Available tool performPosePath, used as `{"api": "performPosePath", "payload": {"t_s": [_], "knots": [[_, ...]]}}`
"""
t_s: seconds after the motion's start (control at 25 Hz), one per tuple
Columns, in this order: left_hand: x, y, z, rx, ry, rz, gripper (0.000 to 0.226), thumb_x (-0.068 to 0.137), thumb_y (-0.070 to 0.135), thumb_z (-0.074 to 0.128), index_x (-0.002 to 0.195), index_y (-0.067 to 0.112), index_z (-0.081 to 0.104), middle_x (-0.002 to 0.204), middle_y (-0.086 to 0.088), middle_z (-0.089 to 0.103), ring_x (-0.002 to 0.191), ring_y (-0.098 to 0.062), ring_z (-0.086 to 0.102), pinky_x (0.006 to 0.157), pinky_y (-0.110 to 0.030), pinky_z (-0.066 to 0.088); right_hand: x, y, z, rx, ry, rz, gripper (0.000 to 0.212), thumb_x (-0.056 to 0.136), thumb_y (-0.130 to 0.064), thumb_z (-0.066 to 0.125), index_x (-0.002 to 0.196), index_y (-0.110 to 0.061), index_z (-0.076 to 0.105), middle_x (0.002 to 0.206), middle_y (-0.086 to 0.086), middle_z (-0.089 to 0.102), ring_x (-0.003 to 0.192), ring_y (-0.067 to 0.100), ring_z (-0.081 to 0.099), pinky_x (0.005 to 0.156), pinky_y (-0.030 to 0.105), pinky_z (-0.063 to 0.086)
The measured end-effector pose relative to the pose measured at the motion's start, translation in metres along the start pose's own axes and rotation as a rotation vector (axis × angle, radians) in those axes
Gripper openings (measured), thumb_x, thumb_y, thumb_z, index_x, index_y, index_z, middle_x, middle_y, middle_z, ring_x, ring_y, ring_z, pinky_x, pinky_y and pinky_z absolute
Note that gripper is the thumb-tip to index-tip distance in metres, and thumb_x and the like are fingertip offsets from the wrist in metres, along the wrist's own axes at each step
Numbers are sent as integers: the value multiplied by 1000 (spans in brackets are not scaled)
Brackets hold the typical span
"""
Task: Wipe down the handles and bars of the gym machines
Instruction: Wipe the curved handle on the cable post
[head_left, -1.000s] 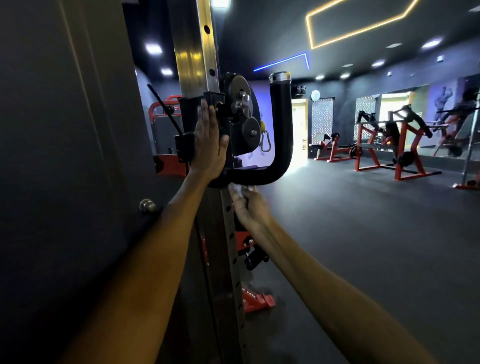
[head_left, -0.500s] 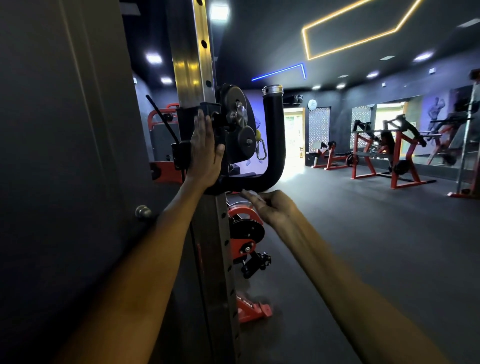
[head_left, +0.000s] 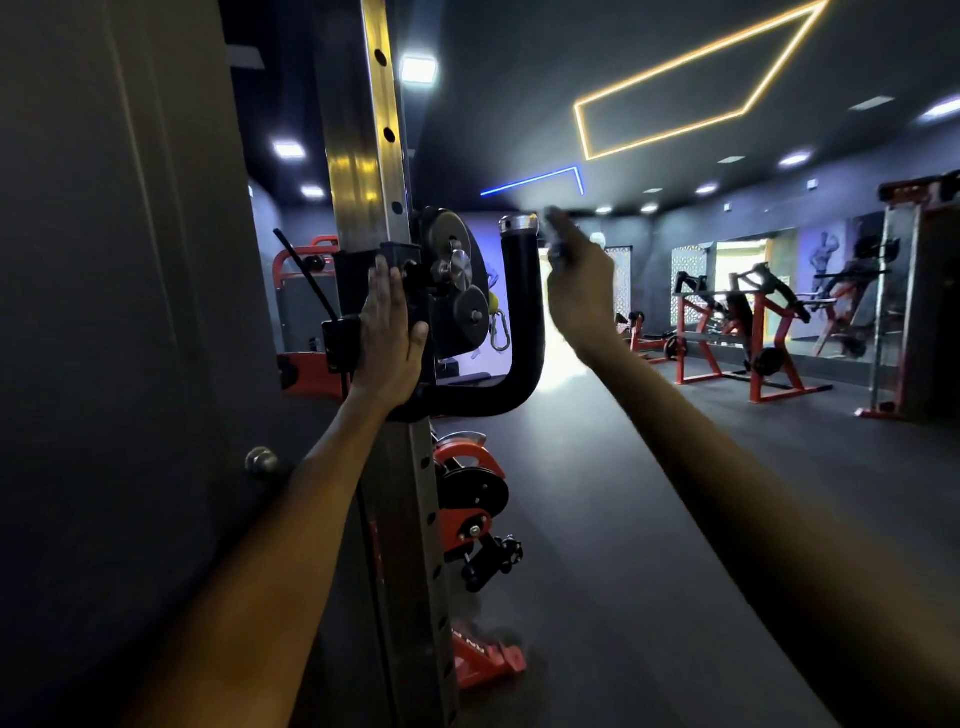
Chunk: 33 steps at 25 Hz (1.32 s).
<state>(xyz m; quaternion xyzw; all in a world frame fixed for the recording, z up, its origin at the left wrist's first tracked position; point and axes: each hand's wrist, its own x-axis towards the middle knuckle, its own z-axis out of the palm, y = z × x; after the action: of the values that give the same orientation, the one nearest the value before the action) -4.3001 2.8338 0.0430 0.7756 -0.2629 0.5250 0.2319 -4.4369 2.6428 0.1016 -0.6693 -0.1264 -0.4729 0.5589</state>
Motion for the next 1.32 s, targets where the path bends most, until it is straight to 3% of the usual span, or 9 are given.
{"api": "performPosePath", "payload": {"t_s": [0.08, 0.16, 0.36, 0.52, 0.64, 0.76, 0.88, 1.12, 1.32], "knots": [[0, 2, -2, -2, -5, 1, 68, 95, 27, 30, 151, -1, 3, 159, -22, -4, 147, -25, -7, 115, -21, -12, -20, 23, 13, -134, -47, -188, 62, 82, 16, 32, 141, -1, 38, 142, 11, 44, 128, 14, 42, 101, 2, 23], [0, 4, -2, -6, -14, -16, 68, 94, 27, 30, 151, -1, 3, 159, -21, -4, 147, -25, -7, 115, -20, -13, -70, 58, 12, -145, -63, -199, 71, 77, 20, 29, 145, -1, 28, 150, 10, 29, 139, 16, 28, 109, 6, 15], [-1, 8, -4, 3, 2, -13, 70, 94, 29, 30, 150, -3, 4, 159, -23, -3, 145, -21, -8, 114, -18, -14, -72, 59, -9, -120, 132, -101, 47, 86, 14, 35, 130, 5, 50, 128, 16, 56, 120, 25, 53, 102, 12, 34], [-2, 8, -5, 3, 2, -19, 70, 96, 25, 37, 151, -1, 2, 159, -20, -6, 144, -19, -10, 113, -17, -14, 4, 38, 8, -411, -144, -653, 58, 79, 15, 31, 136, 6, 43, 146, 15, 36, 138, 32, 29, 118, 35, 17], [-2, 10, -6, 2, -1, -18, 70, 97, 24, 39, 151, 0, 1, 159, -18, -7, 144, -17, -12, 112, -16, -15, -27, 83, 1, -675, -258, -877, 52, 79, 21, 35, 126, 9, 51, 136, 24, 47, 134, 39, 33, 114, 51, 22], [-2, 10, -5, 13, 7, -24, 69, 98, 28, 38, 152, 2, 2, 160, -17, -7, 144, -17, -11, 113, -18, -14, -76, 106, -27, -732, -394, -962, 45, 89, 13, 26, 121, 8, 57, 129, 22, 55, 130, 35, 42, 114, 44, 27], [-4, 11, -4, 6, 24, -27, 70, 97, 36, 30, 152, 4, 2, 160, -15, -7, 144, -15, -12, 113, -17, -14, -31, 62, -22, -648, -287, -914, 49, 100, -5, 16, 115, 8, 61, 122, 24, 58, 120, 35, 51, 109, 32, 32], [-4, 10, -4, 7, 1, -37, 69, 98, 31, 36, 152, 4, 2, 160, -14, -8, 144, -14, -14, 115, -23, -10, -8, 65, -10, -911, -398, -1121, 34, 79, 5, 36, 98, 4, 64, 106, 21, 62, 116, 37, 53, 111, 48, 26], [-6, 11, -3, 20, 44, -26, 69, 98, 21, 44, 152, 1, 6, 160, -17, -4, 145, -17, -9, 113, -16, -15, -16, 51, -14, -685, -473, -1036, 36, 96, -3, 26, 104, 6, 60, 104, 26, 61, 106, 36, 51, 102, 44, 37]]}}
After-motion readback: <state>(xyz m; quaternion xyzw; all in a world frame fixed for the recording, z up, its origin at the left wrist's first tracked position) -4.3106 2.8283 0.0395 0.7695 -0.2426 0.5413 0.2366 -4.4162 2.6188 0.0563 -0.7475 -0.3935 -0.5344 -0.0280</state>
